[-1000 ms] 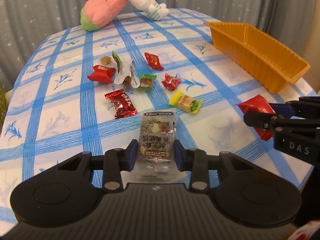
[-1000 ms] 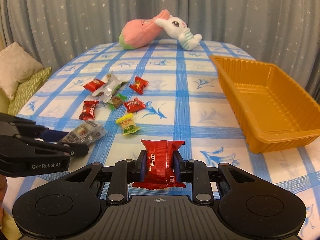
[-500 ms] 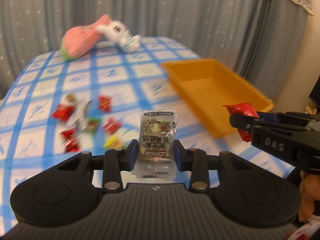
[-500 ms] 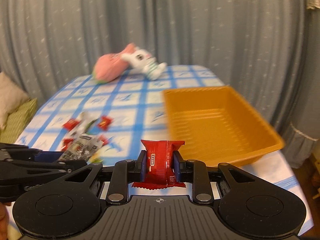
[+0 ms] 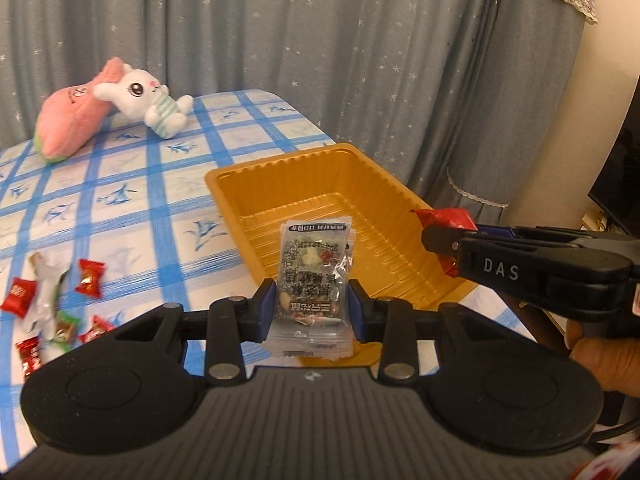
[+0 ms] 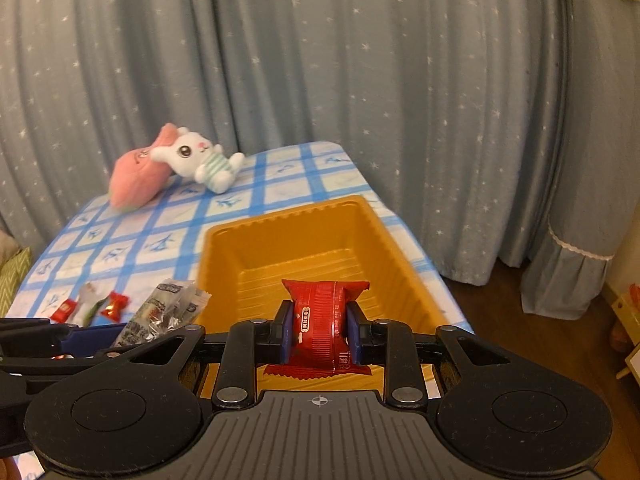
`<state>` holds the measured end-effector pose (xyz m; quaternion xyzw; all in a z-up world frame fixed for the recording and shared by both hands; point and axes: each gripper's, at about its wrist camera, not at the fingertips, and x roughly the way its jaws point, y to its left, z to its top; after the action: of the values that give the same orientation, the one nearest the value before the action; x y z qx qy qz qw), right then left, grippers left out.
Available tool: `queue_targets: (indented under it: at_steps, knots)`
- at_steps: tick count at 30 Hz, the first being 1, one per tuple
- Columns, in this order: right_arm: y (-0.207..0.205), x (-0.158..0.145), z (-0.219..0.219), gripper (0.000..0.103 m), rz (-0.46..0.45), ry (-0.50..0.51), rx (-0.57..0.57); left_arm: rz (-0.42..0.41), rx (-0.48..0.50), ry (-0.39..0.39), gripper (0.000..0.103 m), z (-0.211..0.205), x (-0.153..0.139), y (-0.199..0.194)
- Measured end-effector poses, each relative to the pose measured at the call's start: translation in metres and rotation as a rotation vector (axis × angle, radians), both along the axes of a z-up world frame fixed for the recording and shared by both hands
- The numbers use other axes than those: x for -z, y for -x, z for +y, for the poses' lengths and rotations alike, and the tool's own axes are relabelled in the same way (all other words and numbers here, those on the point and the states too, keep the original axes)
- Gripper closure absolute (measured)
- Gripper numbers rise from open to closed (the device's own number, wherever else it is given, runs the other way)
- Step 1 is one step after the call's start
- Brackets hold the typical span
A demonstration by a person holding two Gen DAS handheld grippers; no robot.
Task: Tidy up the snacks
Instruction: 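Carry both packets over the orange tray and open both grippers to drop them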
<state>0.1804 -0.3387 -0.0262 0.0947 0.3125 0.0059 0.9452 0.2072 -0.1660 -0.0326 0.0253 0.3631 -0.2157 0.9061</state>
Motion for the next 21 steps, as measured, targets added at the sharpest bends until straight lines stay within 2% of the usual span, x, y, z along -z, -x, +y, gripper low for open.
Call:
queue_targets:
  at_steps: [8, 11, 21]
  knots:
    - [-0.016, 0.012, -0.019, 0.076, 0.024, -0.032, 0.022, 0.033, 0.016, -0.002, 0.068, -0.018, 0.015, -0.017]
    - [-0.021, 0.016, -0.022, 0.076, 0.034, -0.037, 0.027, 0.017, 0.016, -0.016, 0.064, -0.020, 0.017, -0.018]
    - [-0.021, 0.019, -0.020, 0.076, 0.048, -0.071, 0.015, 0.028, -0.076, 0.010, 0.062, 0.024, 0.006, 0.000]
